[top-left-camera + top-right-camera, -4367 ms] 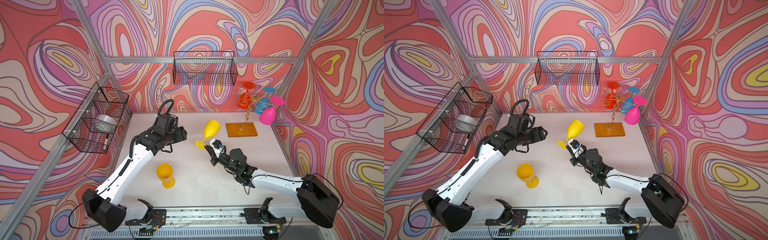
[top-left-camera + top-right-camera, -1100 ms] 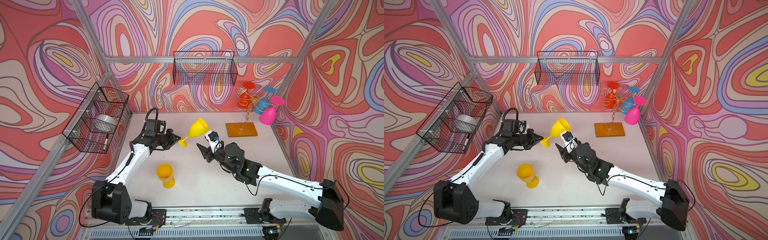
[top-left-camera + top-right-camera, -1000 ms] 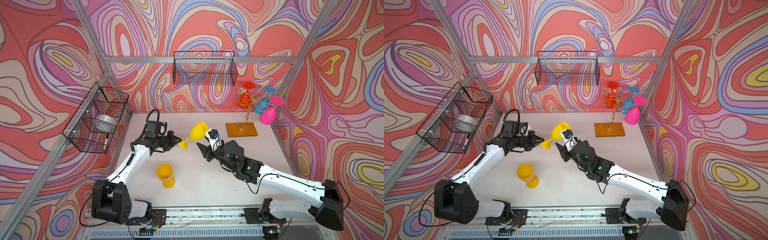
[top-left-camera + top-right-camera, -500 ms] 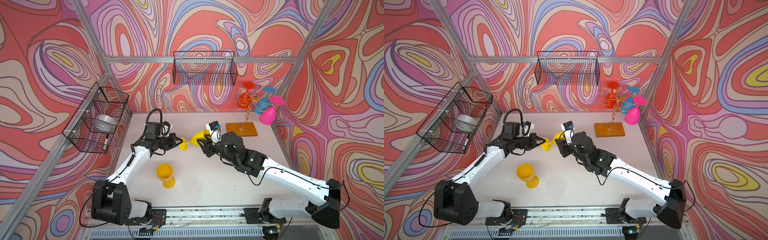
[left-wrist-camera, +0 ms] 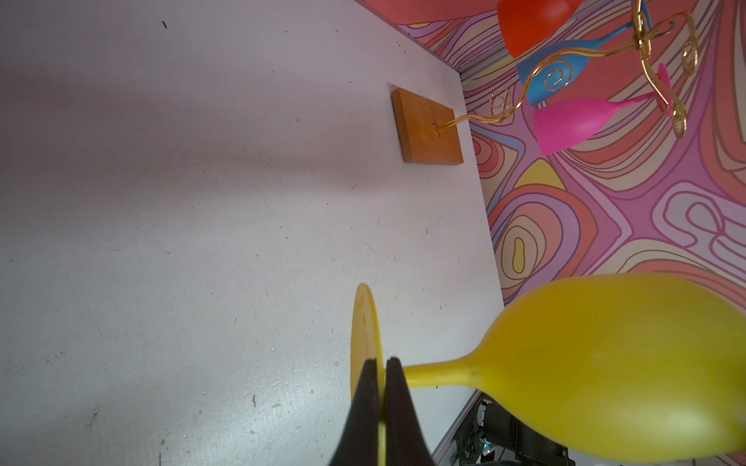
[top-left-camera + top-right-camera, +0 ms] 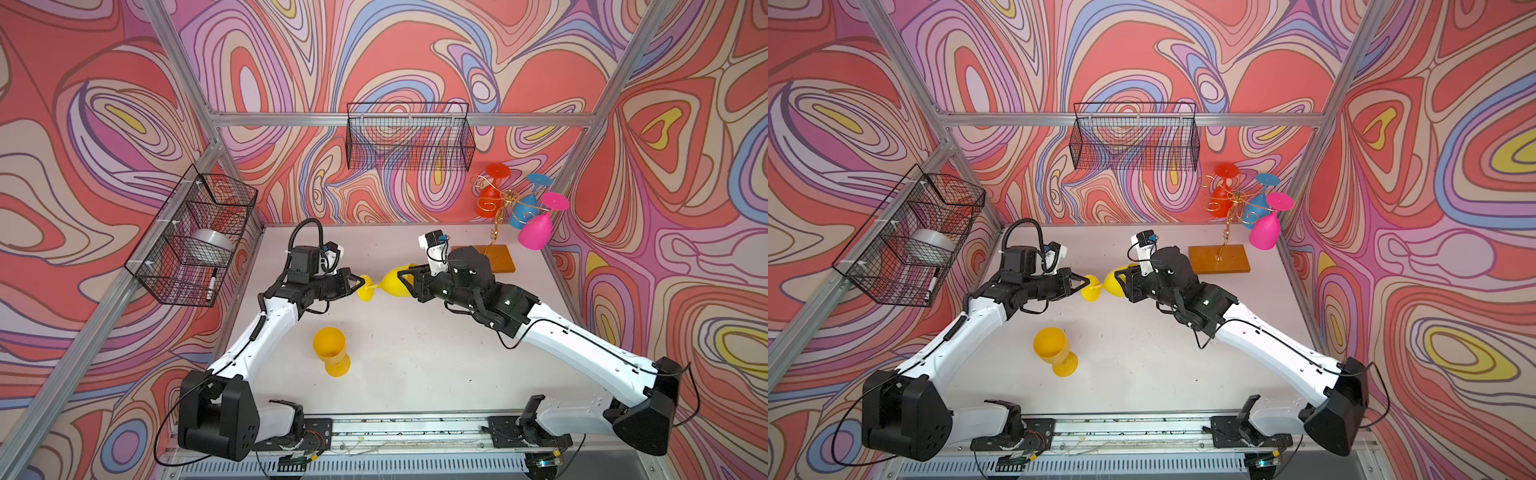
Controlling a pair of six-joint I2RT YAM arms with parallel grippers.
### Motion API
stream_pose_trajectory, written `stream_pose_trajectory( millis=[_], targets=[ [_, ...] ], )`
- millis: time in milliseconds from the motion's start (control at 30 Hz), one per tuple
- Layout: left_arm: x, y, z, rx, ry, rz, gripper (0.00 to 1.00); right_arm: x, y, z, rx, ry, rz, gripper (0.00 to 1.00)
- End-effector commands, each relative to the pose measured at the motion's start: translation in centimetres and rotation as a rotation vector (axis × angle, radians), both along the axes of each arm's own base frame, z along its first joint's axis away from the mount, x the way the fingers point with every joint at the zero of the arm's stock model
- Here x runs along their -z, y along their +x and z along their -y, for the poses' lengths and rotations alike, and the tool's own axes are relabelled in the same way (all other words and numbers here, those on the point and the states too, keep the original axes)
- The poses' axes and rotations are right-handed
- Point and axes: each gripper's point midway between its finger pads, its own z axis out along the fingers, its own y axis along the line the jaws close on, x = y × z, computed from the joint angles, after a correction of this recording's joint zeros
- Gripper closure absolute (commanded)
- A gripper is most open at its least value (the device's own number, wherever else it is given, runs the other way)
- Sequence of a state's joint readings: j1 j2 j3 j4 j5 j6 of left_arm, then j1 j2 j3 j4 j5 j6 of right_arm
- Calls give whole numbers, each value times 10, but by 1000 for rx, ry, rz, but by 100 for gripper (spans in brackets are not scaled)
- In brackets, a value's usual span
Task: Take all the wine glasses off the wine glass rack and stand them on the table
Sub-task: 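Move the right gripper to the glass bowl and grip its rim, then open the left gripper off the foot while the right gripper holds the rim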
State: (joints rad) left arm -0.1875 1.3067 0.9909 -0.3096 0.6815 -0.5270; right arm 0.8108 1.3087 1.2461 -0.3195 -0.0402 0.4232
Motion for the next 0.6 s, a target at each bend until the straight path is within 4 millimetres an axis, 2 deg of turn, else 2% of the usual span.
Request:
stream_pose_trajectory(
  millis=[0, 333, 567],
  targets=[
    [-8, 3, -6, -13, 18, 57, 100, 0, -5, -5, -27, 15, -53, 56],
    [-8, 5, -12, -40, 33, 63, 100, 4, -8, -13, -59, 33, -91, 64],
    [-10, 5, -14, -49, 29, 67, 100, -2, -4, -18, -57, 78, -75, 74]
  ],
)
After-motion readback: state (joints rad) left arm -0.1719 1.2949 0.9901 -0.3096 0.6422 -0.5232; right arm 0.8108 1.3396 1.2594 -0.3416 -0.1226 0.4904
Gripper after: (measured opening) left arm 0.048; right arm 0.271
